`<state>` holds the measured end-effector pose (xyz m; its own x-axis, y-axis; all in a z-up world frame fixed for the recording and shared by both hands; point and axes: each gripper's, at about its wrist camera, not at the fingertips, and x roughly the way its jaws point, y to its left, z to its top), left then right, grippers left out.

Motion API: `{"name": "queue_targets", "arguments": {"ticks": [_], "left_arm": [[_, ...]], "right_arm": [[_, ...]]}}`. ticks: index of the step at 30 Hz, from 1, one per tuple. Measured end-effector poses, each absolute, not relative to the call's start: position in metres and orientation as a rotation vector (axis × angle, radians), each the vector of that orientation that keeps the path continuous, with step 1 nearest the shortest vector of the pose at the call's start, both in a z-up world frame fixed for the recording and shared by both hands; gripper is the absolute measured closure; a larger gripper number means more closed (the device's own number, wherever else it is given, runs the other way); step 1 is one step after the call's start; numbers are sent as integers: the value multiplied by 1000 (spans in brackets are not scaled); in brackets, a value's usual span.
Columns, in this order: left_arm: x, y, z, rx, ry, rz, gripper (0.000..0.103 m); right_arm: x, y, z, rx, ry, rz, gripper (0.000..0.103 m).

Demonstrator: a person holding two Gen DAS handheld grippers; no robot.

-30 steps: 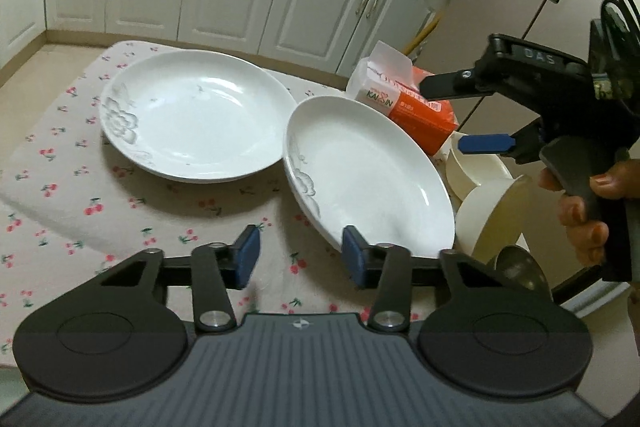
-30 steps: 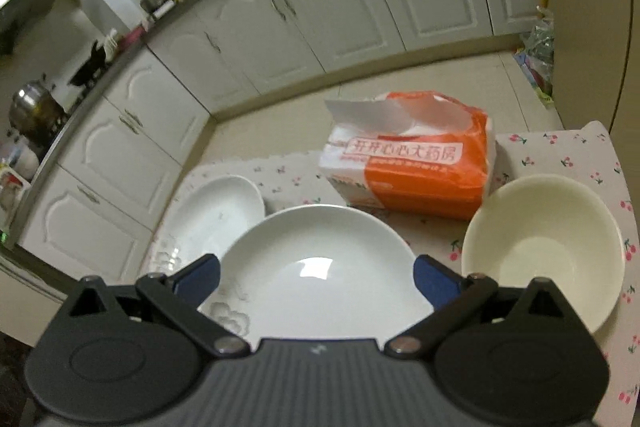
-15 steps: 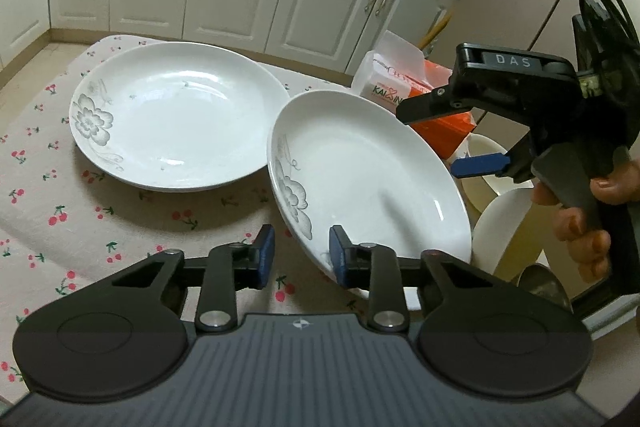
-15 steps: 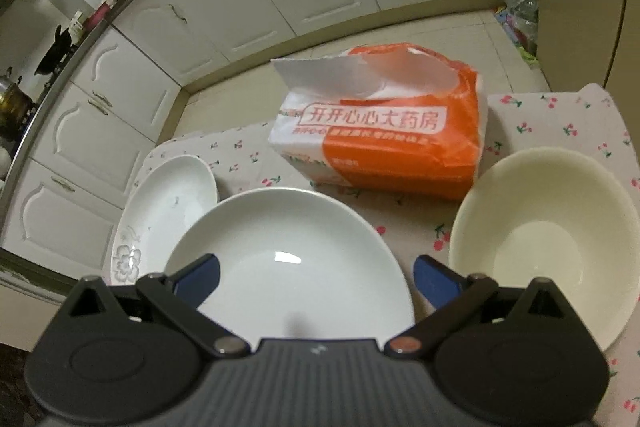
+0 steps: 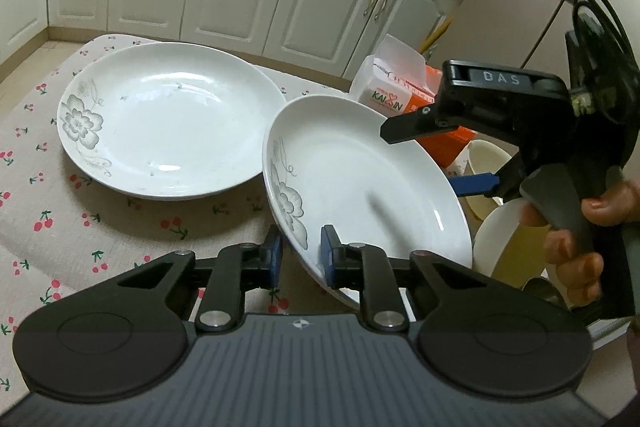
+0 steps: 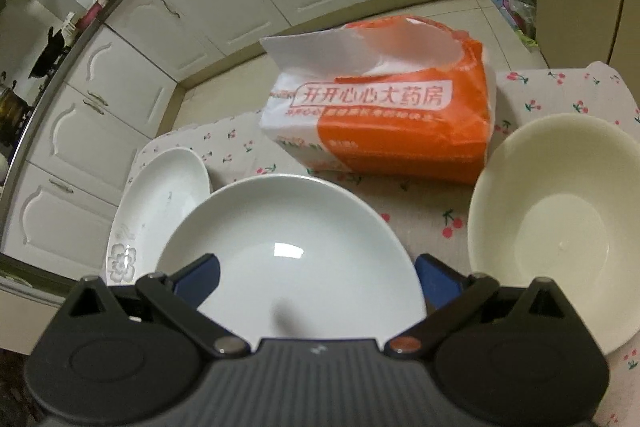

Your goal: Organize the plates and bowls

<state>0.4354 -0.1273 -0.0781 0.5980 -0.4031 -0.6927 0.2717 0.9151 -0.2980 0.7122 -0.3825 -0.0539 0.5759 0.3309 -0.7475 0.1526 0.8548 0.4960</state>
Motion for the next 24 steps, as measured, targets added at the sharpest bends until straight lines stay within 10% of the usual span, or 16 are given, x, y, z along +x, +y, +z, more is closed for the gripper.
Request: {"name": "queue_targets", "arguments": {"ticks": [24], "left_arm": [[416, -82, -63, -191, 830, -354, 79]], "right_arm": [[664, -348, -32, 561, 822, 207, 0]]}}
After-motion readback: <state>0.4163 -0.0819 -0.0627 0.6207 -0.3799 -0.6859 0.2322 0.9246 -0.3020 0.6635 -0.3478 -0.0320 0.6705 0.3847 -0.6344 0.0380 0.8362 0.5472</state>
